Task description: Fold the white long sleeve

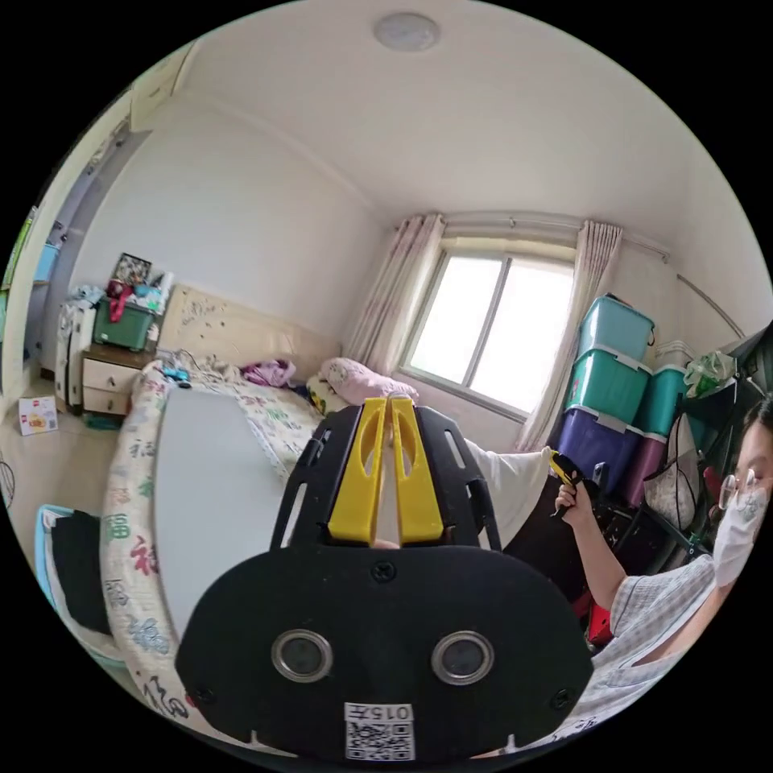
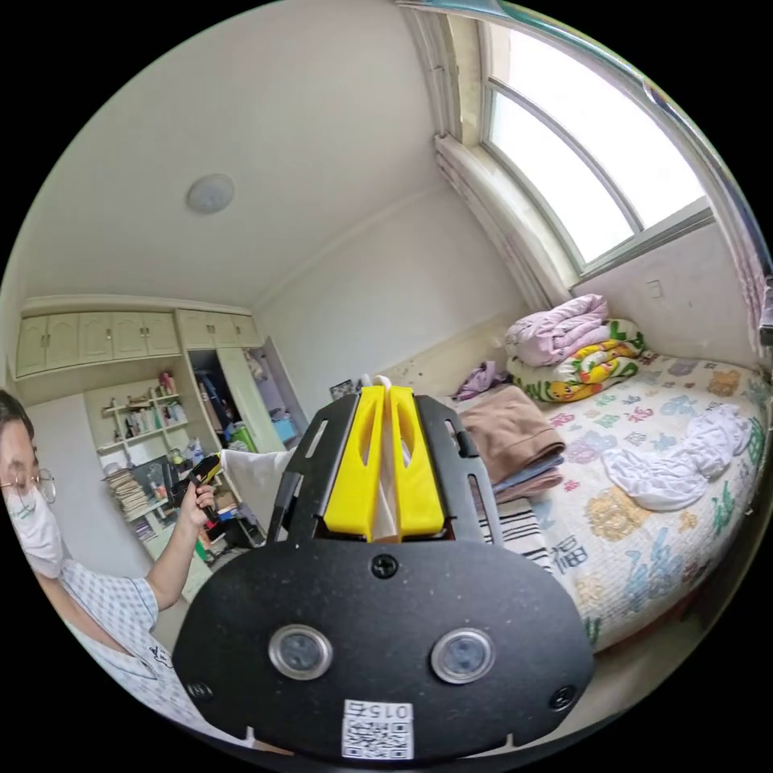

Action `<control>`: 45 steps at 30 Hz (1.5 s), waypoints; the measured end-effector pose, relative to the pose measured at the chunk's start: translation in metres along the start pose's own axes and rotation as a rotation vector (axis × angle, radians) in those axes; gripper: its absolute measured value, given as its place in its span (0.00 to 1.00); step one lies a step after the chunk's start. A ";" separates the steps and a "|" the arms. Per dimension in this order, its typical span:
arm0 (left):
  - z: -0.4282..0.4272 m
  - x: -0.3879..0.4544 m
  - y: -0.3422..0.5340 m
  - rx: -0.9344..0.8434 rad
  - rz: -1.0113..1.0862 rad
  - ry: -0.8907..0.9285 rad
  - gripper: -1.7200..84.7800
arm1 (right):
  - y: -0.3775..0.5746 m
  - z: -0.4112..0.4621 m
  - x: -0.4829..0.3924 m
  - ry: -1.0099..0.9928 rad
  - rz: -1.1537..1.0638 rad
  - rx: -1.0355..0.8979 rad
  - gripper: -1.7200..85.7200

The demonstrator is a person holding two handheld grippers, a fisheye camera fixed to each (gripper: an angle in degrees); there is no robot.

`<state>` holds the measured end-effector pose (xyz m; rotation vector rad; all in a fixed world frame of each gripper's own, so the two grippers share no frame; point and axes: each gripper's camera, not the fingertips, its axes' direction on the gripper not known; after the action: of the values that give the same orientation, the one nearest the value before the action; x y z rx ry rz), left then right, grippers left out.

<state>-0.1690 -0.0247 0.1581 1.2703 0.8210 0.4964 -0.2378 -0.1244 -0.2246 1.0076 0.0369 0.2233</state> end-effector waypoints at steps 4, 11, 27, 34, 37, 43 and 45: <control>-0.102 0.001 -0.004 0.079 -0.014 -0.095 0.01 | 0.025 0.028 -0.033 -0.135 0.006 -0.032 0.02; -0.195 -0.020 0.015 0.132 -0.059 -0.201 0.01 | 0.078 0.073 -0.072 -0.225 -0.049 -0.088 0.02; 0.010 -0.260 0.146 -0.200 -0.333 -0.787 0.14 | 0.330 0.421 0.120 0.062 0.061 -0.581 0.07; 0.023 -0.193 0.111 -0.225 -0.026 -0.447 0.13 | 0.381 0.422 0.069 -0.361 -0.404 -0.732 0.08; 0.032 -0.134 0.102 -0.256 0.212 -0.160 0.11 | 0.427 0.422 0.039 -0.641 -0.545 -0.905 0.08; 0.065 -0.060 0.131 -0.488 0.383 0.084 0.09 | 0.506 0.379 -0.004 -0.732 -0.792 -0.905 0.09; 0.071 -0.055 0.151 -0.525 0.371 0.108 0.10 | 0.517 0.379 0.001 -0.768 -0.753 -0.960 0.09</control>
<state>-0.1323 -0.0725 0.3232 0.9077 0.4915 1.0141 -0.2732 -0.1744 0.4137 0.0226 -0.3579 -0.7865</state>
